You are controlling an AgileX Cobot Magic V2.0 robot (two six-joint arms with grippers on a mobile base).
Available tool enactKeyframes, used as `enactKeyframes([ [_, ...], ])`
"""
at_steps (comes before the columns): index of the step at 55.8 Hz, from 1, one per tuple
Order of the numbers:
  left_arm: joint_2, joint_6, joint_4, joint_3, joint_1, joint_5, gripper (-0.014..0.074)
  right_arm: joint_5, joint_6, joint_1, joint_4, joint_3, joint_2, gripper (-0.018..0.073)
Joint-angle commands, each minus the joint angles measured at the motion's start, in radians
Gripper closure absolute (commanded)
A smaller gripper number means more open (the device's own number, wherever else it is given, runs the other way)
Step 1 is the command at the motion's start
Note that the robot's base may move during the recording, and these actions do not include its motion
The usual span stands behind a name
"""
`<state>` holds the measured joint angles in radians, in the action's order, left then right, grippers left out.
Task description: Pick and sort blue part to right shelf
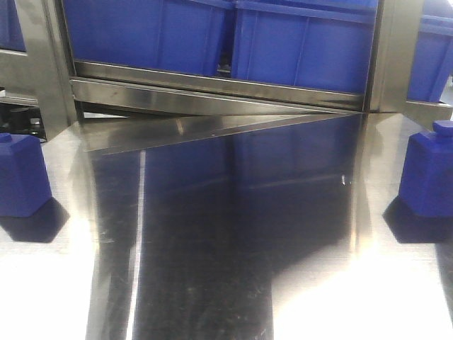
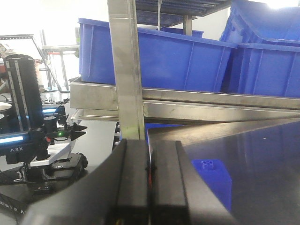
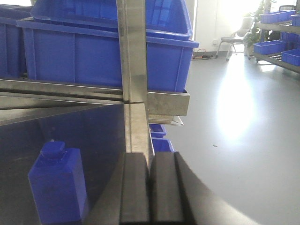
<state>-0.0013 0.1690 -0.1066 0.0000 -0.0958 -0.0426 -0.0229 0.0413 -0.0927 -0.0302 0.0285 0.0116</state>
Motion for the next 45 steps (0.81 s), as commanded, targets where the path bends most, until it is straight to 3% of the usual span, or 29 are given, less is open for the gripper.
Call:
enactKeyframes([
  [1,-0.024,0.0,-0.001,0.037,-0.003,-0.093,0.0473,0.086,-0.008,0.003,0.006,-0.007,0.016,0.0501],
  [23,-0.024,0.0,-0.004,0.037,-0.003,-0.101,0.0473,0.086,-0.008,0.003,0.006,-0.007,0.016,0.0501],
  [32,-0.024,-0.005,-0.124,0.016,-0.003,-0.152,0.0473,0.087,-0.008,0.003,0.006,-0.007,0.016,0.0501],
  [36,-0.024,-0.005,-0.13,-0.034,-0.003,-0.157,0.0472,0.087,-0.008,0.003,0.006,-0.007,0.016,0.0501],
  [40,-0.017,-0.005,-0.13,-0.116,-0.003,-0.112,0.0472,0.088,-0.008,0.003,0.006,-0.007,0.016,0.0501],
  [45,0.021,-0.005,-0.13,-0.243,-0.003,0.027,0.0472,0.088,-0.008,0.003,0.006,-0.007,0.016,0.0501],
])
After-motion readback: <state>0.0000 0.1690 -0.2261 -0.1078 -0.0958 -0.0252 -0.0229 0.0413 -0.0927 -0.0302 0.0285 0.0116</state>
